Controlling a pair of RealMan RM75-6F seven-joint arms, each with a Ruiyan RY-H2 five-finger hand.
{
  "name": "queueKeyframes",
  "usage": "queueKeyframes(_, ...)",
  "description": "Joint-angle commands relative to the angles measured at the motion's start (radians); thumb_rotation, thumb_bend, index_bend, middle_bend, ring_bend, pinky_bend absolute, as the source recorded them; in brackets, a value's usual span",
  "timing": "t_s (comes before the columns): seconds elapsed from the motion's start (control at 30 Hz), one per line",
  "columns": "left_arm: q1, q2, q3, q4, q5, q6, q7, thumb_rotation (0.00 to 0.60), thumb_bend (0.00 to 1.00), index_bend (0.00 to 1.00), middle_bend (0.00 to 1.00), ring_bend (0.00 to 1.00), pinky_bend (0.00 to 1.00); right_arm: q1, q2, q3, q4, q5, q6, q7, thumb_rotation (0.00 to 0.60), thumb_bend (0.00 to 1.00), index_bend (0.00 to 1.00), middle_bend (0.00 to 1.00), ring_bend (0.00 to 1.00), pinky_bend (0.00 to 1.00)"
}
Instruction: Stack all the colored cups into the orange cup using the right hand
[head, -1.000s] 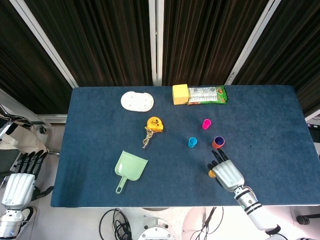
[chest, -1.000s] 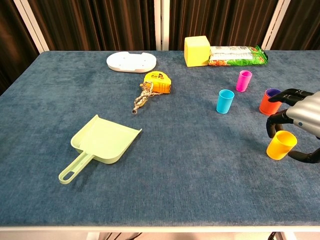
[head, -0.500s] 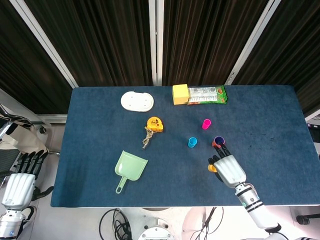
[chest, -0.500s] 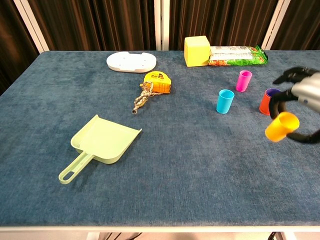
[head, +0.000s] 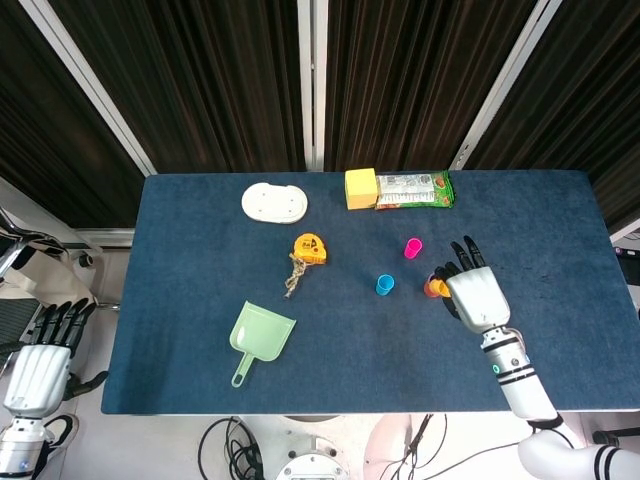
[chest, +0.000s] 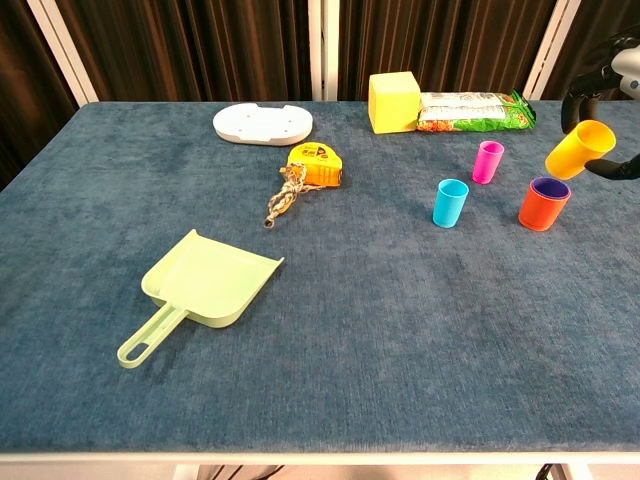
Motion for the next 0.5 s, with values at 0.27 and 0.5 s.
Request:
queueKeyframes(0.27, -0.006, -0.001, -0.003, 0.005, -0.005, -0.01, -0.004, 0.6, 0.03, 0.06, 0.04, 0.0, 0.0, 0.036, -0.069, 0.021, 0.142, 0.08, -0.052, 0.03, 0.6, 0.27, 0.48, 0.47, 0.11, 0.0)
queueKeyframes(0.5, -0.009, -0.002, -0.004, 0.005, -0.008, -0.016, 0.0, 0.6, 0.03, 0.06, 0.04, 0.0, 0.0, 0.05, -0.08, 0.019, 0.161, 0.1, -0.073, 0.043, 0.6, 0.27, 0.49, 0.47, 0.11, 0.0)
